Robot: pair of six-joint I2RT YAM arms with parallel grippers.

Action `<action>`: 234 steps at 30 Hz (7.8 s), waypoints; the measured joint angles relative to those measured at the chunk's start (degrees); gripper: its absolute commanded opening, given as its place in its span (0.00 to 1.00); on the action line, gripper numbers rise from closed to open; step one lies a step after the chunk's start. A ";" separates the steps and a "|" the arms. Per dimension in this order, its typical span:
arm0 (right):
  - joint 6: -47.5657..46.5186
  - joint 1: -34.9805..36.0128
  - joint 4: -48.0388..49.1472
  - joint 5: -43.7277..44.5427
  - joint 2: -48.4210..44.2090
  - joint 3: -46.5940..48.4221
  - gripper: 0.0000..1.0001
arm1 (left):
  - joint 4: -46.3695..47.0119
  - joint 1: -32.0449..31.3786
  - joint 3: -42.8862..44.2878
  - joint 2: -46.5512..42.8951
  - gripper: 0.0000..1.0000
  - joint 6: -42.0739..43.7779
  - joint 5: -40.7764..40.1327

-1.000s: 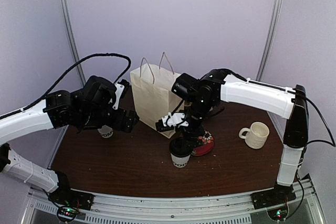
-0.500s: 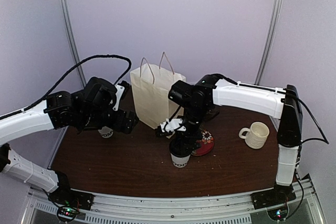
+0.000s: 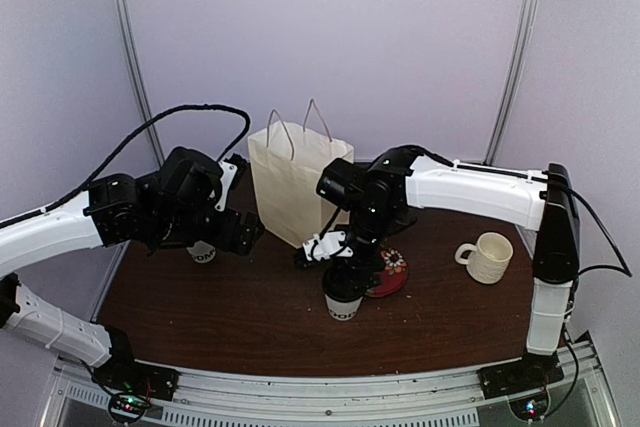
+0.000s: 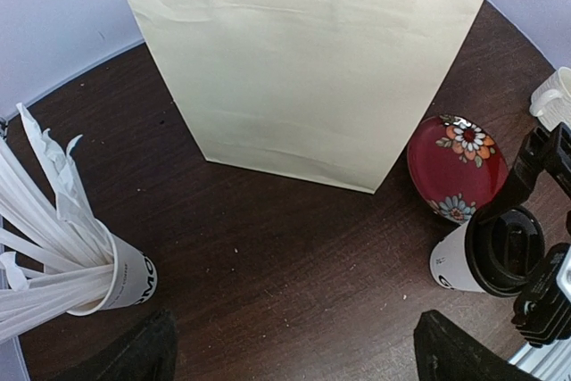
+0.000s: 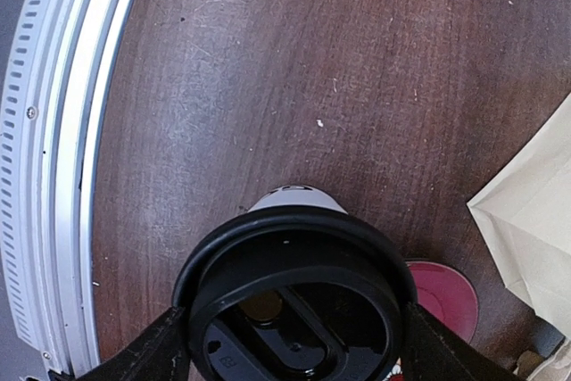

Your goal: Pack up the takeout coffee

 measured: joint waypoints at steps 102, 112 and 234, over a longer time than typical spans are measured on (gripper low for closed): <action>22.47 -34.80 3.15 -7.76 -4.04 17.64 0.62 | -3.78 5.99 17.11 7.78 0.72 12.98 2.51; 28.17 -27.93 5.03 -13.11 4.57 25.75 0.62 | -3.87 5.99 14.51 5.18 0.70 11.45 3.34; 14.38 -23.04 -0.42 -36.33 -12.66 10.99 0.33 | -11.17 8.63 46.60 30.99 0.72 39.41 37.22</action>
